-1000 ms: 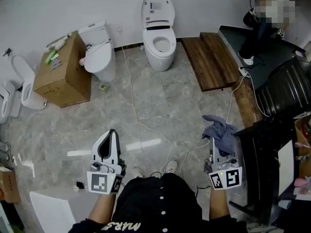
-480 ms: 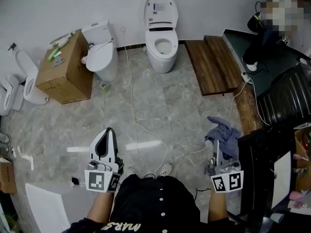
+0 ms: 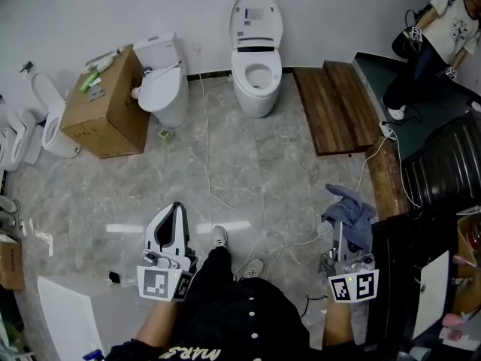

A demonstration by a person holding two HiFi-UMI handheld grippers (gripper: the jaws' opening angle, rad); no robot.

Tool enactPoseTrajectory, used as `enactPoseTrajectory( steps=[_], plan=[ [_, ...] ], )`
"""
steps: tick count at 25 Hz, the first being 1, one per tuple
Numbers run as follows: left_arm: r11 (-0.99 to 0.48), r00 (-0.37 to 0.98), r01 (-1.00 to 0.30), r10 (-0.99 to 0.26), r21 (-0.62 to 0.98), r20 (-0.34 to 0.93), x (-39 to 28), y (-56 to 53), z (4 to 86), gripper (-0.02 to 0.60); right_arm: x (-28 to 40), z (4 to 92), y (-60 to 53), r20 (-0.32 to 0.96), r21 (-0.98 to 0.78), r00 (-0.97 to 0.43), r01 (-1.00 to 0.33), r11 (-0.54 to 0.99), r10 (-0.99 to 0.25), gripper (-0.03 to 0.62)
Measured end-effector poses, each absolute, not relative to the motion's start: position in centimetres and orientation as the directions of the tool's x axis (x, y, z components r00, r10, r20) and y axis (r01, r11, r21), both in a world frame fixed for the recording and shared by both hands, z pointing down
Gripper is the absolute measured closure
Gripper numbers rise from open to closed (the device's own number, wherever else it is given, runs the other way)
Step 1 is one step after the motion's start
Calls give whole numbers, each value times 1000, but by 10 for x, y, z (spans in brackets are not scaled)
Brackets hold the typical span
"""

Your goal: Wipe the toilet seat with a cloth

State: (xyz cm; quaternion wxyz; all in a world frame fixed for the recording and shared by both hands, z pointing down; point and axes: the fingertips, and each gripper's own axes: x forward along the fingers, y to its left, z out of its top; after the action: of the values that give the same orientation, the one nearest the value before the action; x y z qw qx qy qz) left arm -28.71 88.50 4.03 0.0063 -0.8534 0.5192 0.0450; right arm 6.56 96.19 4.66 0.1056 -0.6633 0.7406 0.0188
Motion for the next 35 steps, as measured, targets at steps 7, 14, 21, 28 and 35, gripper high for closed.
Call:
enactPoseTrajectory(
  steps=[7, 14, 21, 28, 35],
  plan=[
    [-479, 474, -876, -876, 51, -94, -279, 844, 45, 571, 66, 49, 928, -172, -99, -95, -989, 113, -981, 499],
    [-513, 508, -856, -857, 60, -89, -284, 778, 47, 571, 61, 37, 868, -187, -91, -74, -992, 92, -979, 497],
    [-489, 484, -870, -871, 68, -79, -296, 718, 55, 571, 52, 43, 808, -167, -84, -83, -992, 98, -982, 497],
    [-504, 498, -861, -863, 77, -78, -311, 659, 57, 571, 38, 41, 746, -149, -74, -59, -995, 71, -987, 499],
    [-535, 530, -843, -844, 59, -78, -324, 608, 57, 571, 20, 33, 710, -154, -42, -45, -998, 52, -987, 497]
  ],
)
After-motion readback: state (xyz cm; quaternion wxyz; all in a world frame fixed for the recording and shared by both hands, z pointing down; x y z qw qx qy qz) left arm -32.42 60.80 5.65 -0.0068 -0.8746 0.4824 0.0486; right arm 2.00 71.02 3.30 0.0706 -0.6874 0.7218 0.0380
